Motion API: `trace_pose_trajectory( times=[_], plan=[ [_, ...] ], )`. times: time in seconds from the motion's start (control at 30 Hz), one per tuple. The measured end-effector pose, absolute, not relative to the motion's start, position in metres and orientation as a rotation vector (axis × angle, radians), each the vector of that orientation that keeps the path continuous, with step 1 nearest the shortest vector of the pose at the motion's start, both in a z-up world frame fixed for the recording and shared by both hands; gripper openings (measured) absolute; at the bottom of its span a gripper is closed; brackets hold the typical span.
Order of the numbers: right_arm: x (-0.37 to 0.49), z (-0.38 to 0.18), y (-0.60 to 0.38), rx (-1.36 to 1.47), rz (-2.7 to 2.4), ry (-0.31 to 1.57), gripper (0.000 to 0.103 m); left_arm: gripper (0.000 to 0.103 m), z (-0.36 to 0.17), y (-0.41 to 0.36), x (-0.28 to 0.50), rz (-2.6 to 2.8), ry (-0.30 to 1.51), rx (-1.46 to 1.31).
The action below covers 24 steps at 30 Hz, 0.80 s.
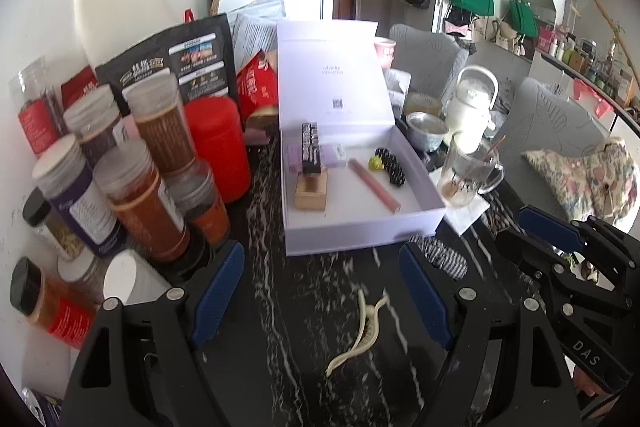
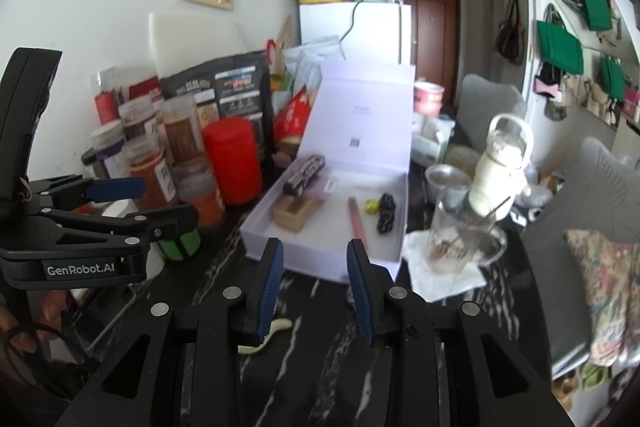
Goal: Organize rigid objects
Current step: 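Grasp the cream claw clip with the right tool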
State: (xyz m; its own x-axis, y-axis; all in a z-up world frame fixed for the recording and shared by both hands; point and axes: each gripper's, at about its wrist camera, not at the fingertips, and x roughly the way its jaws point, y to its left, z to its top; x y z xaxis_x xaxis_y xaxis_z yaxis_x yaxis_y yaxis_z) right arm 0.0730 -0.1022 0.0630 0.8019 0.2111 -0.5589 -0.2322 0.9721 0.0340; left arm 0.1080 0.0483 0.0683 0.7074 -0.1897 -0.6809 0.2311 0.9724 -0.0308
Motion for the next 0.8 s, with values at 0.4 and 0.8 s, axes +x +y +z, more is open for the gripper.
trace_pose_trajectory(
  times=[0.4, 0.8],
  plan=[
    [0.069, 0.019, -0.085, -0.001, 0.275, 0.709, 0.036, 0.080, 0.037, 0.071, 0.096, -0.228, 0.784, 0.035],
    [0.080, -0.024, -0.071, 0.091, 0.294, 0.801, 0.036, 0.080, -0.001, 0.085, 0.101, -0.236, 0.843, 0.030]
  ],
)
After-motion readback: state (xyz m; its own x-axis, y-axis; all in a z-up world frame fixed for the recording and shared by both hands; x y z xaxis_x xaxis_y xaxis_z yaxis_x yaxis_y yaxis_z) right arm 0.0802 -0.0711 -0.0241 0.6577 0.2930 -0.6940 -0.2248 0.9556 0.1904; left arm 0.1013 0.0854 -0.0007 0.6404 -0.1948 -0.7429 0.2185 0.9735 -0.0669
